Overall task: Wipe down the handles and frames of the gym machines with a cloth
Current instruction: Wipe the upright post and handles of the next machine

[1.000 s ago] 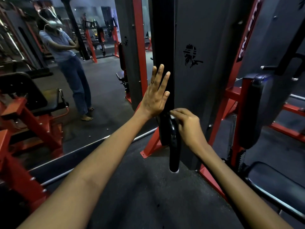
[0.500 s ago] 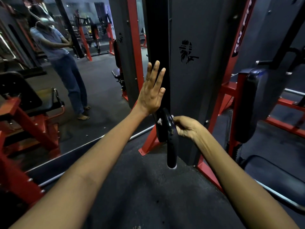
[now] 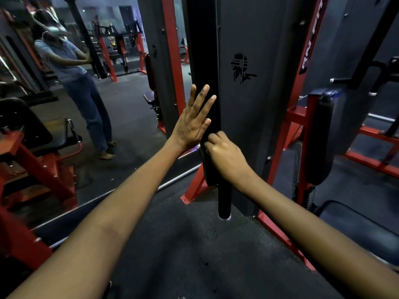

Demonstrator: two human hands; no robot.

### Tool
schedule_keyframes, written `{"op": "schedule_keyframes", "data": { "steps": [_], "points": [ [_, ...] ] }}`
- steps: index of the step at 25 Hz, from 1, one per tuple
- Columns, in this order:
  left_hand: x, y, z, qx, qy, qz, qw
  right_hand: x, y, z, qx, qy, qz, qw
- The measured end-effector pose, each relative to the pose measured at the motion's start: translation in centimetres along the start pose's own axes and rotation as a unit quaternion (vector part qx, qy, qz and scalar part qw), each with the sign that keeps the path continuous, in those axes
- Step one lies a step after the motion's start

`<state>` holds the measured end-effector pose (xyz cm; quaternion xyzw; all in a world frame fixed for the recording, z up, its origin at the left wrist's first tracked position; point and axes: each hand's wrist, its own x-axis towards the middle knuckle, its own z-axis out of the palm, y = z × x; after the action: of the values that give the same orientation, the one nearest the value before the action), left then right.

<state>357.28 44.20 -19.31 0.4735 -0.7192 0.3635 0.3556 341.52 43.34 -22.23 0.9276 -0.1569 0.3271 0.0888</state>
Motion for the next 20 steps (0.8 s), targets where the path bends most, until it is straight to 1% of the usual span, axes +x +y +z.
{"op": "schedule_keyframes", "data": {
  "steps": [2, 4, 5, 7, 8, 9, 10, 12, 13, 14, 15, 16, 18, 20],
  "points": [
    [0.0, 0.0, 0.0, 0.008, 0.005, -0.002, 1.000, 0.7, -1.0, 0.3, -0.076, -0.020, -0.063, 0.995],
    [0.1, 0.1, 0.0, 0.015, 0.004, -0.001, 1.000, -0.5, -1.4, -0.1, -0.102, -0.034, -0.149, 0.983],
    [0.0, 0.1, 0.0, 0.020, 0.001, 0.003, 1.000, -1.9, -1.2, -0.2, -0.092, -0.038, -0.184, 0.978],
    [-0.2, 0.1, 0.0, 0.037, -0.006, -0.003, 0.999, -5.0, 0.1, -1.3, -0.011, -0.074, -0.206, 0.976],
    [-0.3, 0.4, 0.0, 0.059, -0.008, -0.017, 0.998, -6.0, 0.7, -2.2, 0.046, -0.086, -0.184, 0.978],
    [-0.3, 0.8, 0.1, 0.091, -0.008, -0.038, 0.995, -6.3, 1.2, -3.0, 0.109, -0.071, -0.139, 0.982],
    [-0.3, 1.4, 0.4, 0.124, -0.005, -0.059, 0.990, -6.0, 1.3, -3.5, 0.167, -0.032, -0.076, 0.982],
    [-0.2, 2.7, 1.0, 0.157, 0.004, -0.082, 0.984, -4.3, 1.3, -3.5, 0.226, 0.040, 0.071, 0.971],
    [-0.2, 3.2, 1.4, 0.152, 0.005, -0.088, 0.985, -3.6, 0.9, -3.3, 0.252, 0.036, 0.121, 0.959],
    [-0.1, 3.5, 1.6, 0.138, 0.005, -0.093, 0.986, -3.7, 0.4, -2.9, 0.278, 0.016, 0.148, 0.949],
    [-0.1, 3.6, 1.9, 0.126, 0.006, -0.096, 0.987, -4.6, -0.1, -2.3, 0.290, 0.004, 0.153, 0.945],
    [-0.1, 3.7, 2.0, 0.119, 0.012, -0.099, 0.988, -6.1, -0.6, -1.6, 0.288, 0.013, 0.146, 0.946],
    [-0.2, 3.6, 2.2, 0.112, 0.019, -0.096, 0.989, -10.4, -1.1, -0.6, 0.284, 0.026, 0.096, 0.954],
    [-0.1, 3.4, 2.2, 0.104, 0.020, -0.087, 0.991, -13.9, -1.1, -0.7, 0.269, 0.021, 0.041, 0.962]
  ]
}}
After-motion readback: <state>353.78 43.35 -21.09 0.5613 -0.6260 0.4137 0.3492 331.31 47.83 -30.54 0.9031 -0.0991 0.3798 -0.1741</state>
